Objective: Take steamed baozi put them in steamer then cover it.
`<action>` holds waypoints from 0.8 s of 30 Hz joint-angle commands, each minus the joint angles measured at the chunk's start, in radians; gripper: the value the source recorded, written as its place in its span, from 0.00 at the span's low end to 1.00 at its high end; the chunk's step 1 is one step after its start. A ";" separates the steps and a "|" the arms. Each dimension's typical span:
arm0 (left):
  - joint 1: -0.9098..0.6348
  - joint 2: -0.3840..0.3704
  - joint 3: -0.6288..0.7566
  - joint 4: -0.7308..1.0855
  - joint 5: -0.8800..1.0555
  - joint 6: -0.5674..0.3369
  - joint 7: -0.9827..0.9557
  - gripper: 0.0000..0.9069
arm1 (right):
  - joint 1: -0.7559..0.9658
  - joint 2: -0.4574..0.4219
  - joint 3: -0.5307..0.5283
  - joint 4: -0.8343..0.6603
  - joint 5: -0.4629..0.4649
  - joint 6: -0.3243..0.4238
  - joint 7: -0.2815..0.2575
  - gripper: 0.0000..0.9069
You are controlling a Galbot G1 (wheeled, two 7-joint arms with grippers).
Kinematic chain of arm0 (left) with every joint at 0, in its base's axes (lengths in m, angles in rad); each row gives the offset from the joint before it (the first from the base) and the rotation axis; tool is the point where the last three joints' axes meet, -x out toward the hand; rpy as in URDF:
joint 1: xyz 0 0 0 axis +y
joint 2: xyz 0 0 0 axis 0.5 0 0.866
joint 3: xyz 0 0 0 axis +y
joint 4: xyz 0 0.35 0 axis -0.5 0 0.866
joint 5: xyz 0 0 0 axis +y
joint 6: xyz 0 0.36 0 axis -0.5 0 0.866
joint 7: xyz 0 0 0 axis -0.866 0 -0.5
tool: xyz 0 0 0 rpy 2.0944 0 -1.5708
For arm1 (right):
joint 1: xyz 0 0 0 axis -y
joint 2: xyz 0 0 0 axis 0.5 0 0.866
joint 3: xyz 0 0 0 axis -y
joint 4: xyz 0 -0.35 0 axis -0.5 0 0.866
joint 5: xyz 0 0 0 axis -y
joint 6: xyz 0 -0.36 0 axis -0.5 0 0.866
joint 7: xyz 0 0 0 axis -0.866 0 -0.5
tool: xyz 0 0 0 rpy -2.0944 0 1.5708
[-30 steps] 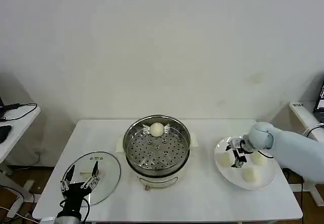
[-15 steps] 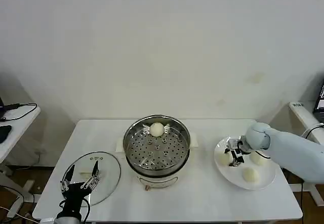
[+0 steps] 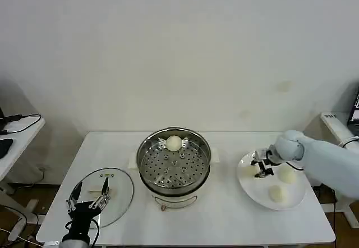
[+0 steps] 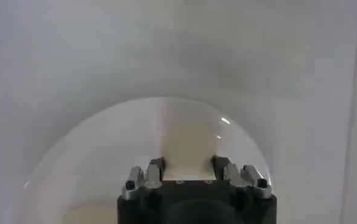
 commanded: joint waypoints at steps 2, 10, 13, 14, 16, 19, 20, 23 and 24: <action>-0.014 0.012 -0.001 -0.002 -0.005 0.006 -0.008 1.00 | 0.240 -0.033 -0.089 0.049 0.064 -0.004 -0.013 0.59; -0.031 0.032 -0.003 -0.004 -0.016 0.015 -0.016 1.00 | 0.516 0.013 -0.218 0.151 0.197 -0.069 0.004 0.60; -0.044 0.035 -0.002 -0.002 -0.020 0.025 -0.022 1.00 | 0.575 0.042 -0.250 0.203 0.260 -0.102 0.017 0.60; -0.050 0.036 0.000 -0.001 -0.020 0.027 -0.023 1.00 | 0.596 0.061 -0.271 0.240 0.297 -0.125 0.030 0.60; -0.056 0.038 0.001 0.001 -0.021 0.028 -0.024 1.00 | 0.614 0.088 -0.286 0.272 0.337 -0.158 0.047 0.60; -0.069 0.038 0.002 0.017 -0.023 0.029 -0.028 1.00 | 0.623 0.143 -0.298 0.310 0.416 -0.208 0.079 0.60; -0.074 0.038 0.001 0.024 -0.027 0.031 -0.031 1.00 | 0.626 0.168 -0.302 0.321 0.450 -0.230 0.095 0.60; -0.081 0.041 -0.004 0.029 -0.030 0.032 -0.034 1.00 | 0.642 0.234 -0.324 0.337 0.530 -0.272 0.126 0.60; -0.081 0.043 -0.007 0.029 -0.033 0.032 -0.035 1.00 | 0.644 0.251 -0.329 0.337 0.545 -0.280 0.132 0.60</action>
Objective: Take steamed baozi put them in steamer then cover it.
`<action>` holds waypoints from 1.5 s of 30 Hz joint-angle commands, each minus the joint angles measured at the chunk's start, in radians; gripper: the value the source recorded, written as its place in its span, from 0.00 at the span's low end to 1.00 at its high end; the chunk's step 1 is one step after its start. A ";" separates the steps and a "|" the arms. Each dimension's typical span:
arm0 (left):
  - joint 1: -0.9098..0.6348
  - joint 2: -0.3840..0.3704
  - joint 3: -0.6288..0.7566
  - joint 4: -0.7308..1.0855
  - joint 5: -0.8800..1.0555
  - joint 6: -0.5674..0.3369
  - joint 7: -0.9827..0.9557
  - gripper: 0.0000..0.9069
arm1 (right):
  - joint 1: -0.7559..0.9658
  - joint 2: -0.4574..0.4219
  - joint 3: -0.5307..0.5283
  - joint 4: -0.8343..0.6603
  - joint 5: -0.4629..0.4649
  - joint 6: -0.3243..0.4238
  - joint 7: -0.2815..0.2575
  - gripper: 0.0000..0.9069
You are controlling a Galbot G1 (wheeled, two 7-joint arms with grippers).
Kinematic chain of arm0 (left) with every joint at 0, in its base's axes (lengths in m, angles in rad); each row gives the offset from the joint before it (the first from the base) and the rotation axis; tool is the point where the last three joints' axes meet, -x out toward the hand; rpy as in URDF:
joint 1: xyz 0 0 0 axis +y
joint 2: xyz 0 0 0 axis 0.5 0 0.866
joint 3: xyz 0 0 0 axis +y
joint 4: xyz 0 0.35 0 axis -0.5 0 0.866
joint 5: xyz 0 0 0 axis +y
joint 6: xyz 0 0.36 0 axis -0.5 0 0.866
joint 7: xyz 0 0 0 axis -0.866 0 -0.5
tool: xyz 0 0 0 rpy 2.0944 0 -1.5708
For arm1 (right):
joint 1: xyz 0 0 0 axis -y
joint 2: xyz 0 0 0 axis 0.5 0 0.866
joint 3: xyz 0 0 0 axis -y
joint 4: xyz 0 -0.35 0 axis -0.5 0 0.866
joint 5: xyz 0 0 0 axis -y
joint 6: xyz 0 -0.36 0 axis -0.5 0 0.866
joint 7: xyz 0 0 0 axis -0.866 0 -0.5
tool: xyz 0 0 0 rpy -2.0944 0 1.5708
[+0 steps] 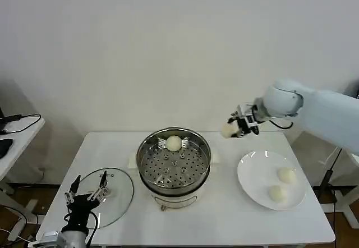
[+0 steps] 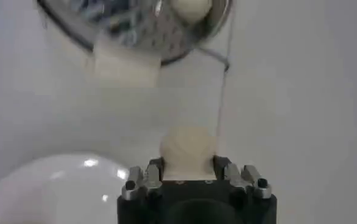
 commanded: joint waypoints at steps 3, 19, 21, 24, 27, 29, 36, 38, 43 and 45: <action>-0.023 0.018 -0.025 0.012 -0.022 0.004 -0.007 1.00 | 0.127 0.226 -0.095 0.092 0.312 -0.169 0.104 0.60; -0.036 0.014 -0.045 0.020 -0.029 -0.004 -0.006 1.00 | -0.051 0.565 -0.100 -0.131 0.489 -0.309 0.235 0.60; -0.034 0.012 -0.048 0.022 -0.027 -0.008 -0.004 1.00 | -0.065 0.585 -0.100 -0.147 0.494 -0.328 0.244 0.60; -0.031 0.009 -0.050 0.025 -0.026 -0.014 -0.003 1.00 | -0.082 0.607 -0.089 -0.171 0.508 -0.345 0.257 0.60; -0.028 0.007 -0.049 0.026 -0.022 -0.018 -0.002 1.00 | -0.095 0.625 -0.087 -0.189 0.496 -0.349 0.259 0.60; -0.028 0.004 -0.049 0.024 -0.021 -0.019 -0.002 1.00 | -0.104 0.637 -0.088 -0.206 0.486 -0.351 0.259 0.60; -0.023 0.000 -0.048 0.019 -0.016 -0.024 0.001 1.00 | -0.133 0.667 -0.084 -0.252 0.458 -0.353 0.258 0.60; -0.023 0.000 -0.047 0.019 -0.015 -0.025 0.001 1.00 | -0.134 0.672 -0.084 -0.258 0.452 -0.353 0.257 0.60; -0.024 0.001 -0.048 0.015 -0.015 -0.025 0.000 1.00 | -0.138 0.684 -0.087 -0.275 0.444 -0.351 0.256 0.60; -0.023 0.002 -0.048 0.013 -0.015 -0.025 0.000 1.00 | -0.139 0.686 -0.091 -0.278 0.442 -0.351 0.255 0.60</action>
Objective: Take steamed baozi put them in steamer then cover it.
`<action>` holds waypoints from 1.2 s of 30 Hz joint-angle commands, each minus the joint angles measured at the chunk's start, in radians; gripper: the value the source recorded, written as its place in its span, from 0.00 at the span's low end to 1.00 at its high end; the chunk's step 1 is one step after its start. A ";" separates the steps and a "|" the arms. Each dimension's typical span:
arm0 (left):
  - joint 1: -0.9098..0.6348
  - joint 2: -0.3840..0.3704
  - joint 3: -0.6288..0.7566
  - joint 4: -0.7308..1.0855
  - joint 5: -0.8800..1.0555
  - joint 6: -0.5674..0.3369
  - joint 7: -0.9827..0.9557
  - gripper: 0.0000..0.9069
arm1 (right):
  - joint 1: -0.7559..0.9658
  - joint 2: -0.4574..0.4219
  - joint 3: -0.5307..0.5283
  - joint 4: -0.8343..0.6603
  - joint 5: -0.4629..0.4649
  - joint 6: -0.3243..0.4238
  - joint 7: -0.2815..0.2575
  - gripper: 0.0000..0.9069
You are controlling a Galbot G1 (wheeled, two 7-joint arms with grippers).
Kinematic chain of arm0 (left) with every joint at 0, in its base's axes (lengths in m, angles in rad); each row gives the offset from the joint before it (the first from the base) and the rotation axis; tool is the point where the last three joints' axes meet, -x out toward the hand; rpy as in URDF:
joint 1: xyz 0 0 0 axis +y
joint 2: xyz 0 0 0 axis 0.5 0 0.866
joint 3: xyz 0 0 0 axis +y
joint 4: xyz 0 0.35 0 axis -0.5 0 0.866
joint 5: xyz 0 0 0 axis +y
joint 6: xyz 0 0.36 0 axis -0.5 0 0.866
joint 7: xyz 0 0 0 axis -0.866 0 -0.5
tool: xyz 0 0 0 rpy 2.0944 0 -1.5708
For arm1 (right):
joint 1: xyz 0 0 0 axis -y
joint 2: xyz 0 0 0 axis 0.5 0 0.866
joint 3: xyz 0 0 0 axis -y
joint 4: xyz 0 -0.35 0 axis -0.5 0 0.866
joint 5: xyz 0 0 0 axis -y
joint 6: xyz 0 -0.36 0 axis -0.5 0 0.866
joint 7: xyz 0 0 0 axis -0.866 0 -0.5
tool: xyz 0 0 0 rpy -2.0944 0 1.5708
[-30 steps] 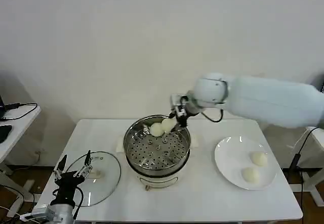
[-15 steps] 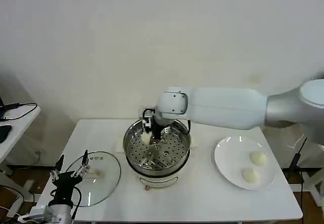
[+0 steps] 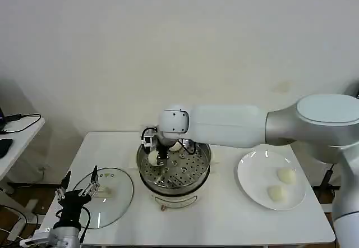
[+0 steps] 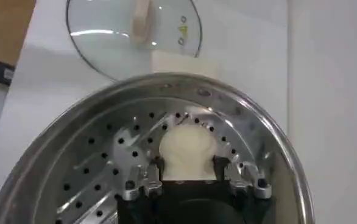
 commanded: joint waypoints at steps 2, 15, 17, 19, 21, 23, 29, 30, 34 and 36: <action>0.001 0.002 -0.001 -0.006 0.000 0.001 -0.001 1.00 | -0.022 0.037 -0.004 -0.038 -0.014 -0.012 0.005 0.61; 0.010 -0.003 0.003 -0.017 0.003 0.007 -0.007 1.00 | -0.006 0.006 0.019 -0.016 -0.042 -0.011 0.003 1.00; 0.009 -0.002 0.004 -0.018 0.003 0.009 -0.008 1.00 | 0.010 -0.011 0.033 -0.003 -0.039 -0.012 0.005 1.00; 0.007 0.002 0.006 -0.021 0.001 0.015 -0.011 1.00 | 0.053 -0.038 0.041 0.032 -0.024 -0.014 0.006 1.00; 0.006 0.006 0.008 -0.027 -0.002 0.023 -0.013 1.00 | 0.107 -0.087 0.039 0.089 -0.021 -0.007 -0.001 1.00; 0.005 0.007 0.009 -0.031 -0.006 0.029 -0.015 1.00 | 0.146 -0.143 0.033 0.147 -0.025 -0.001 -0.009 1.00; 0.003 0.018 0.028 -0.045 -0.010 0.060 -0.020 1.00 | 0.306 -0.468 -0.086 0.374 -0.221 0.097 -0.111 1.00; 0.002 0.018 0.036 -0.049 -0.008 0.065 -0.021 1.00 | 0.312 -0.513 -0.095 0.397 -0.255 0.114 -0.125 1.00; 0.001 0.018 0.065 -0.055 0.020 0.078 -0.022 1.00 | 0.301 -0.747 -0.099 0.448 -0.371 0.194 -0.181 1.00; 0.003 0.020 0.083 -0.054 0.038 0.081 -0.024 1.00 | 0.284 -0.832 -0.092 0.463 -0.433 0.260 -0.215 1.00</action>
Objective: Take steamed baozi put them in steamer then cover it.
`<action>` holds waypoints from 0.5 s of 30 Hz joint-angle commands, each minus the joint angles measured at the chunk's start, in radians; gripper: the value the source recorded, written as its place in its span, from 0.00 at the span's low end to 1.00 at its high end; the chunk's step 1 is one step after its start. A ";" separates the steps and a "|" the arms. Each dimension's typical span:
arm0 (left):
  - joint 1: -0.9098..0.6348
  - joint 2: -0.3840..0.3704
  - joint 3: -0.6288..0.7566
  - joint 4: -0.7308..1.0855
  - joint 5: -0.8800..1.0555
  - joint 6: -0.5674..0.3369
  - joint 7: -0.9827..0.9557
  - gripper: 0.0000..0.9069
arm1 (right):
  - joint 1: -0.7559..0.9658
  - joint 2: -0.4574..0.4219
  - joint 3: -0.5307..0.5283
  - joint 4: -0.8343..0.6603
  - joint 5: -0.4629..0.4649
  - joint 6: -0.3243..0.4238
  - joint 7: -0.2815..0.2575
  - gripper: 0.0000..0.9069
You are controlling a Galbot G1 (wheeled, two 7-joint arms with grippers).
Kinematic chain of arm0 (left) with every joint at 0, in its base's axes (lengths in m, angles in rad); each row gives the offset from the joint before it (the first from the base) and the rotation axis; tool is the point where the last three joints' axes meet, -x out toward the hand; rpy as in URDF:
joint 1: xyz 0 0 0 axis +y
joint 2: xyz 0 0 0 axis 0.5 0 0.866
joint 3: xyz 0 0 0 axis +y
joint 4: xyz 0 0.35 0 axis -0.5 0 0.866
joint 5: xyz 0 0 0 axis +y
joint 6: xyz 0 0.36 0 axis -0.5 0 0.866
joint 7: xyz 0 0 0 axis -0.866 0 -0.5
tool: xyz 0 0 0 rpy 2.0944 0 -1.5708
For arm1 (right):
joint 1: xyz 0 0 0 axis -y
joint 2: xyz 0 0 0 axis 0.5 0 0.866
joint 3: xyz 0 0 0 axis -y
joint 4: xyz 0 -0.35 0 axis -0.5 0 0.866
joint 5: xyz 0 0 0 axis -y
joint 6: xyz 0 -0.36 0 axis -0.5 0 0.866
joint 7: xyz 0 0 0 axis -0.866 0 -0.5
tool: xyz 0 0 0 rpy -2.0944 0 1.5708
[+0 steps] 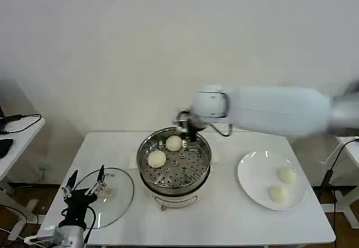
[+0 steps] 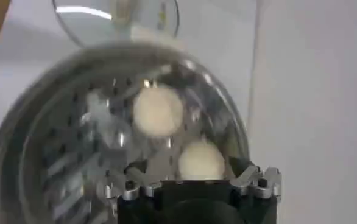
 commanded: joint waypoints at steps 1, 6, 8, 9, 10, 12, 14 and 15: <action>0.006 0.003 0.057 -0.007 0.048 0.024 -0.002 1.00 | 0.064 -0.508 -0.038 0.193 -0.278 0.189 -0.134 1.00; 0.019 -0.002 0.081 0.005 0.069 0.021 0.002 1.00 | -0.007 -0.646 -0.008 0.218 -0.400 0.302 -0.191 1.00; 0.026 -0.006 0.089 0.016 0.078 0.015 0.005 1.00 | -0.050 -0.727 0.007 0.227 -0.451 0.360 -0.219 1.00; 0.031 -0.008 0.091 0.020 0.081 0.013 0.006 1.00 | -0.066 -0.749 0.012 0.230 -0.457 0.371 -0.225 1.00; 0.036 -0.011 0.098 0.027 0.090 0.006 0.007 1.00 | -0.103 -0.784 0.043 0.230 -0.493 0.411 -0.243 1.00; 0.042 -0.016 0.103 0.036 0.097 -0.002 0.010 1.00 | -0.211 -0.824 0.137 0.228 -0.535 0.443 -0.255 1.00; 0.047 -0.020 0.108 0.044 0.102 -0.007 0.011 1.00 | -0.354 -0.859 0.238 0.214 -0.634 0.476 -0.258 1.00; 0.049 -0.020 0.108 0.046 0.104 -0.009 0.011 1.00 | -0.474 -0.872 0.374 0.205 -0.669 0.499 -0.262 1.00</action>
